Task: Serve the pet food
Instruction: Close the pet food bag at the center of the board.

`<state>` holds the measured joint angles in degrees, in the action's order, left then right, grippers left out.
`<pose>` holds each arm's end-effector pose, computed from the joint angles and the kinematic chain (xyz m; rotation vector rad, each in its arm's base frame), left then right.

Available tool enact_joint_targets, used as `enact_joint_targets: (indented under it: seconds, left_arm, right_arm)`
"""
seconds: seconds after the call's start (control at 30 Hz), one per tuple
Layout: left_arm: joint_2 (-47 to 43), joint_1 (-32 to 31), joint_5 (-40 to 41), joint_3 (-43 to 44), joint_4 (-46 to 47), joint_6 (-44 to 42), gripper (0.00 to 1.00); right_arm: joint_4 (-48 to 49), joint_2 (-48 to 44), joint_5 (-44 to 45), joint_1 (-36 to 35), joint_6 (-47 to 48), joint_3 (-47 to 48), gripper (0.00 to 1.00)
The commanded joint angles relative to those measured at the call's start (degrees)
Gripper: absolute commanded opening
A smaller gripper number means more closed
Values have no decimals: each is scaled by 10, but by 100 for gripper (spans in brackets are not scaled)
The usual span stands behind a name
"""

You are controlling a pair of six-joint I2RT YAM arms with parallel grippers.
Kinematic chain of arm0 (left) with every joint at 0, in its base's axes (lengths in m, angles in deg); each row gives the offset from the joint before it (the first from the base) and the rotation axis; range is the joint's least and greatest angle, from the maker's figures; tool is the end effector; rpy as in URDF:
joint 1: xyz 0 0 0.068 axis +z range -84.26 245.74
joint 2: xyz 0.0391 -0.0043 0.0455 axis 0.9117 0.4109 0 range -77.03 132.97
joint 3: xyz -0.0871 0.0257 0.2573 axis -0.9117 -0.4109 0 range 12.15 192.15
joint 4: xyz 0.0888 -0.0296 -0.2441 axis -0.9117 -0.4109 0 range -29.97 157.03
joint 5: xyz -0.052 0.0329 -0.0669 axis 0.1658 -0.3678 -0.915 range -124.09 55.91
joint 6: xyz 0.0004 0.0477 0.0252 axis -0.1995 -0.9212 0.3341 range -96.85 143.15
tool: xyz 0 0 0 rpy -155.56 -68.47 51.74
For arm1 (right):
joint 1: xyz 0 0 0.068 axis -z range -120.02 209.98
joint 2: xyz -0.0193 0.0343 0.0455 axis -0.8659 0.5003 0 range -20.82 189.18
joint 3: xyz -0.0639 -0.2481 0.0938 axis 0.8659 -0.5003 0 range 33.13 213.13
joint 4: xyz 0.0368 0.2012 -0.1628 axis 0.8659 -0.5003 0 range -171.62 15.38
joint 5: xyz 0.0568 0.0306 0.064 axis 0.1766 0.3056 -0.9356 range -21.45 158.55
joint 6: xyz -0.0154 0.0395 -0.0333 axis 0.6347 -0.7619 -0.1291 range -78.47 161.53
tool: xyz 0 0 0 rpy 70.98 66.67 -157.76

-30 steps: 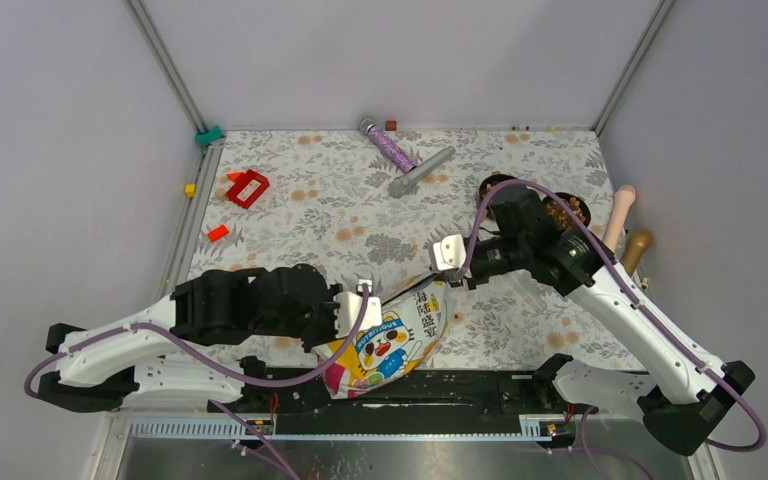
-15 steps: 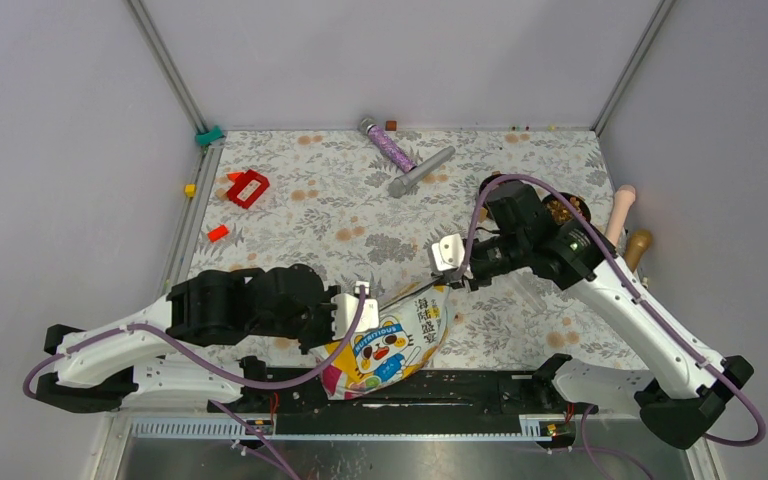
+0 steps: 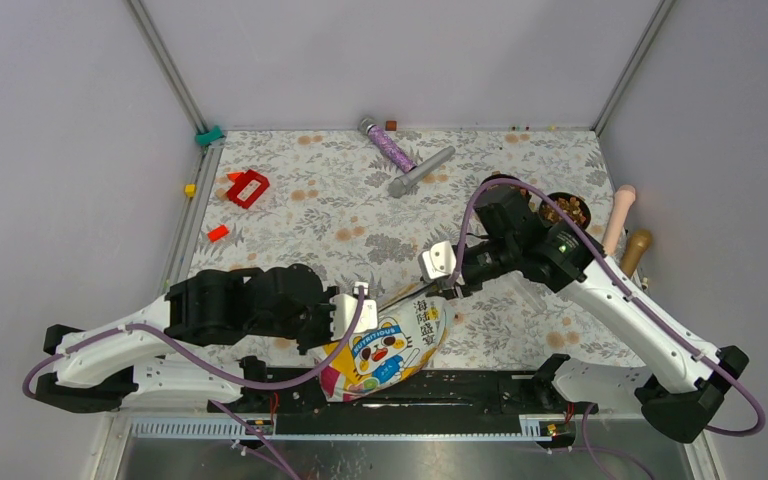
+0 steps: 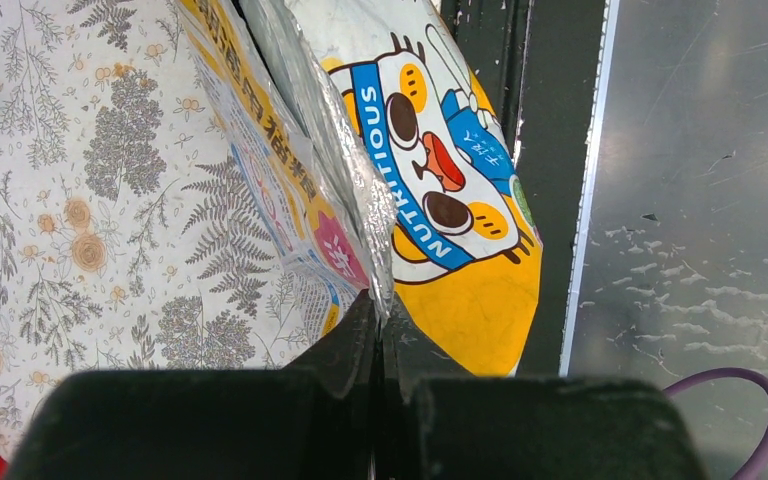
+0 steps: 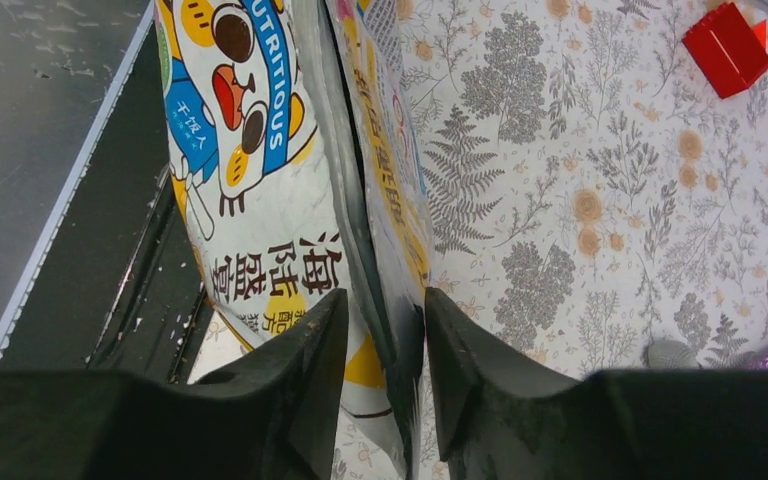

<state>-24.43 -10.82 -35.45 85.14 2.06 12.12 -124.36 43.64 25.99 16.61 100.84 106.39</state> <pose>0.0332 -0.1426 0.3879 1.6877 1.7427 -0.5738 0.1396 0.1650 0.3827 -1.8876 1.0283 0.6823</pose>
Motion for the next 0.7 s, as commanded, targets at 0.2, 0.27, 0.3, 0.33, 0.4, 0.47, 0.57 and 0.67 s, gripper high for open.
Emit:
enact_joint_targets:
  seconds: [0.2, 0.27, 0.3, 0.33, 0.4, 0.47, 0.57, 0.67]
  left_arm:
    - [-27, -5, -50, 51, 66, -7, 0]
    - [-29, -5, -49, 52, 66, -5, 0]
    - [-30, -5, -50, 52, 66, -5, 0]
    - [-31, -5, -50, 51, 65, -5, 0]
    - [-32, -5, -49, 50, 66, -4, 0]
    - [-34, -5, -47, 49, 70, -4, 0]
    - [-35, -5, -39, 47, 77, -1, 0]
    - [-39, -5, -14, 43, 95, 12, 0]
  right_arm:
    - [41, 10, 45, -18, -38, 15, 0]
    - [39, 5, 43, -18, -40, 17, 0]
    - [32, 3, 38, -17, -40, 20, 0]
    - [24, 2, 34, -18, -39, 25, 0]
    - [21, -5, 29, -18, -41, 27, 0]
    - [34, -14, 21, -18, -43, 15, 2]
    - [57, -26, 8, -22, -27, -14, 48]
    - [88, -27, 56, -40, -33, -29, 58]
